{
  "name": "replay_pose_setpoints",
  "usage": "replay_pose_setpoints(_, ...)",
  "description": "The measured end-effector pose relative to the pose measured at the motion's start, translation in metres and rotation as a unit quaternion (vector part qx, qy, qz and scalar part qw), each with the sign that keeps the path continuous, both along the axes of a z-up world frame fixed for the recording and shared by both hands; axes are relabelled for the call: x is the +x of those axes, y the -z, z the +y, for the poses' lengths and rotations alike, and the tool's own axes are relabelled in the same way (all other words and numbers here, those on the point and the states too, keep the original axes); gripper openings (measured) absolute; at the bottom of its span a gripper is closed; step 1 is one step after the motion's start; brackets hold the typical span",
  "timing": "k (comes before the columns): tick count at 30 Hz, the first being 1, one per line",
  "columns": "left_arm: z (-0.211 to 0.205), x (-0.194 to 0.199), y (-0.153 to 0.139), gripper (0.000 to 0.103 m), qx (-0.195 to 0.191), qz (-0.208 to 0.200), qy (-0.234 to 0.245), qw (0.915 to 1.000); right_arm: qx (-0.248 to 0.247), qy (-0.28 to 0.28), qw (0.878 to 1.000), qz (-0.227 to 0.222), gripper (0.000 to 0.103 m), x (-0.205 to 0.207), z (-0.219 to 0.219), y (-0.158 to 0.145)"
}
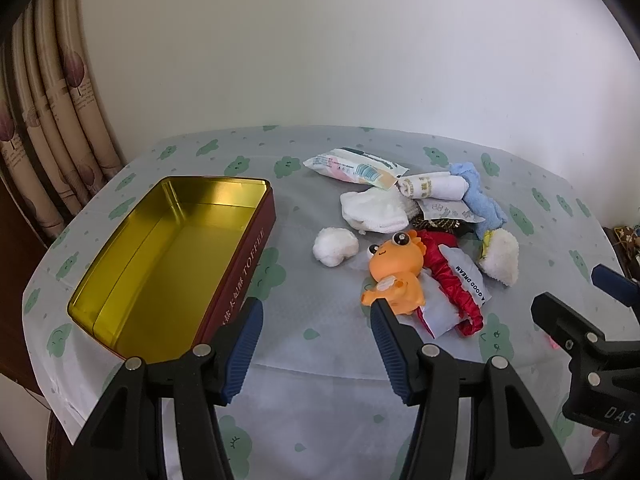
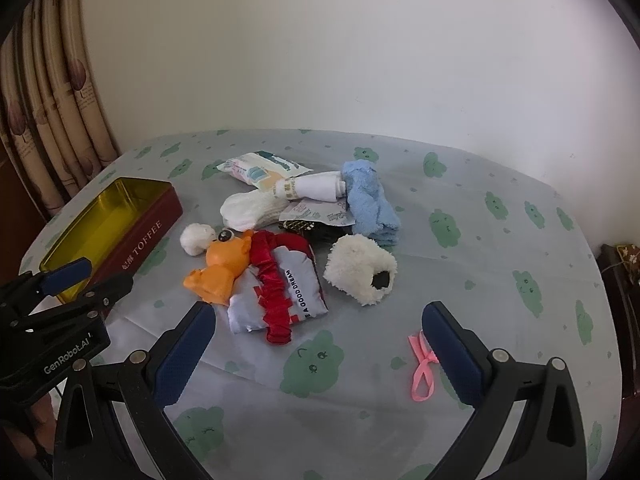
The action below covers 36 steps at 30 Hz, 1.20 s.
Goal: Organize soft objects
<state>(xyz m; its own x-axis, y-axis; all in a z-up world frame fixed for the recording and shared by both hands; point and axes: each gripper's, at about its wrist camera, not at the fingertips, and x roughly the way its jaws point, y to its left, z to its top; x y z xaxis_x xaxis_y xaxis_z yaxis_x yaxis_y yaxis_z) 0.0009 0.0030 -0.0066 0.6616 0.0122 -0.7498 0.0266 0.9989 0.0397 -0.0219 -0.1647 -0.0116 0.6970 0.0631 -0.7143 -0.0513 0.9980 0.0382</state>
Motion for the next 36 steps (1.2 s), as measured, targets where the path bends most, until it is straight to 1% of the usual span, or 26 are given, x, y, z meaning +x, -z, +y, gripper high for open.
replay_pose_setpoints(11,0.0038,0.0032,0.0007,0.057,-0.002,0.007,-0.003,1.0000,-0.001,-0.003,1.000,0.006,0.103,0.0004,0.0039,0.0059)
replay_pose_setpoints(36,0.0038,0.0039,0.0060,0.057,0.002,0.009,0.000,1.0000,0.003,-0.004,1.000,0.009,0.103,0.0037,0.0029,0.0090)
